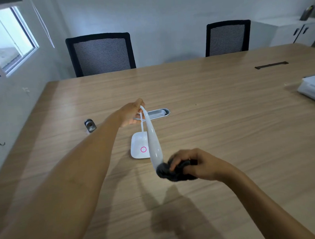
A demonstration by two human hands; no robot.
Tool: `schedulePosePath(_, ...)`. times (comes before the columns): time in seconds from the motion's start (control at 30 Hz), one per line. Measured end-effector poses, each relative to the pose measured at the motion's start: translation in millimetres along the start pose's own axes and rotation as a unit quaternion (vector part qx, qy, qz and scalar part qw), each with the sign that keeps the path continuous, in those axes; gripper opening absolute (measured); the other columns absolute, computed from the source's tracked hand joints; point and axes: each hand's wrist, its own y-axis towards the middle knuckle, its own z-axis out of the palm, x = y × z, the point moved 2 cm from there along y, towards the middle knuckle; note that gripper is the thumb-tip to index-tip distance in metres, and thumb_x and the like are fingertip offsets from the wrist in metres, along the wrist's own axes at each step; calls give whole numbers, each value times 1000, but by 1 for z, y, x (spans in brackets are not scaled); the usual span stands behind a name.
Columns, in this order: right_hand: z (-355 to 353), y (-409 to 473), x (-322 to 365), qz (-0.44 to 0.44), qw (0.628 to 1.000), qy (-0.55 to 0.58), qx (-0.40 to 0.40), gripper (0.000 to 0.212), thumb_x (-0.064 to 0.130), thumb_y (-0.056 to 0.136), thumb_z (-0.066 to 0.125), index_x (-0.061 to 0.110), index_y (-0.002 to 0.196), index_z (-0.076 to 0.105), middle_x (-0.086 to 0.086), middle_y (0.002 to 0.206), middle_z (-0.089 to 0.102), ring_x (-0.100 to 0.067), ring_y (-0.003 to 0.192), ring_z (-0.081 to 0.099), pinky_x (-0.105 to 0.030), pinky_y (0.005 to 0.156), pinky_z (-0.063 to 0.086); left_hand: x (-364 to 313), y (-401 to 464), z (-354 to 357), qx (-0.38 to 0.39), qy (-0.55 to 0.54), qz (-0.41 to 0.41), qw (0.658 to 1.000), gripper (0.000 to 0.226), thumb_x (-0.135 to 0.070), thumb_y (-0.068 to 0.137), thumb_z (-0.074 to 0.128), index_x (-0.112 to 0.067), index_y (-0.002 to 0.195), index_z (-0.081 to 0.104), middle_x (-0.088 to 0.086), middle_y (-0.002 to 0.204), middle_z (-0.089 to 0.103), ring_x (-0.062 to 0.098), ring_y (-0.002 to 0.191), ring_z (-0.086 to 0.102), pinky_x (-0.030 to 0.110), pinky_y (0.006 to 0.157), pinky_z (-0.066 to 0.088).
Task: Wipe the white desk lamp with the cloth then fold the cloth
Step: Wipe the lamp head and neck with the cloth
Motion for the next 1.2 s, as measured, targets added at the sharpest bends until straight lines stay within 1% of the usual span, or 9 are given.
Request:
schedulePosePath(0.1, -2, -10, -19, 56, 997, -35, 38, 45, 1, 68, 48, 38, 78, 70, 1, 108, 69, -18, 102, 63, -33, 90, 52, 1, 2, -1, 6, -6, -2, 1000, 21, -23, 90, 39, -16, 72, 42, 14, 99, 54, 27, 93, 57, 31, 76, 51)
schedulePosePath(0.2, -6, -13, -39, 125, 991, 41, -22, 42, -11, 77, 48, 23, 81, 72, -4, 101, 71, -13, 92, 65, -14, 77, 49, 2, 3, -2, 5, -5, -4, 1000, 22, -25, 90, 40, -16, 71, 42, 13, 99, 54, 25, 90, 58, 31, 77, 50)
schedulePosePath(0.33, 3, 1, -65, 169, 960, 135, -176, 29, -8, 81, 55, 15, 90, 70, -2, 96, 68, -18, 94, 62, -21, 77, 47, 2, 5, -2, 1, -10, -10, 1000, 23, -29, 89, 40, -15, 71, 43, 13, 100, 55, 25, 92, 58, 31, 78, 50)
schedulePosePath(0.47, 26, 18, -85, 151, 941, -96, -288, 31, 4, 79, 62, 17, 106, 68, -1, 106, 64, -21, 96, 61, -21, 80, 47, 3, 8, -2, 0, -17, -13, 1000, 23, -29, 89, 41, -15, 71, 44, 13, 98, 56, 23, 88, 60, 34, 85, 50)
schedulePosePath(0.63, 55, 27, -103, 149, 921, -284, -220, 46, 9, 74, 61, 19, 119, 61, -11, 125, 57, -39, 105, 53, -44, 91, 46, 5, 10, -3, -4, -19, -7, 1000, 23, -29, 89, 41, -15, 71, 46, 13, 98, 57, 24, 91, 60, 34, 85, 50)
schedulePosePath(0.8, 57, 27, -107, 167, 910, -330, -189, 49, 16, 84, 56, 23, 132, 50, -9, 139, 49, -37, 117, 47, -41, 99, 42, 6, 9, -2, -6, -28, -2, 1000, 24, -30, 89, 41, -16, 71, 50, 12, 97, 57, 25, 95, 58, 36, 89, 49)
schedulePosePath(0.9, 61, 25, -110, 165, 906, -343, -184, 50, 19, 86, 54, 24, 135, 47, -10, 144, 44, -37, 121, 45, -42, 101, 40, 8, 8, 1, -28, -45, 0, 999, 25, -33, 89, 41, -14, 82, 56, 9, 99, 61, 23, 93, 60, 31, 77, 51)
schedulePosePath(1.1, 63, 24, -109, 184, 903, -355, -159, 49, 30, 90, 42, 27, 140, 40, -7, 151, 35, -34, 127, 38, -41, 108, 33, 30, -2, 5, -147, -85, 18, 985, 42, -48, 89, 39, -17, 103, 64, 3, 106, 63, 20, 91, 58, 35, 87, 44)
schedulePosePath(1.2, 61, 24, -106, 192, 910, -333, -156, 51, 31, 88, 37, 26, 138, 42, -7, 150, 37, -35, 126, 40, -41, 105, 36, 52, -21, 4, -198, -11, 12, 980, 45, -50, 91, 33, -17, 104, 61, 5, 103, 61, 25, 94, 56, 37, 86, 42)
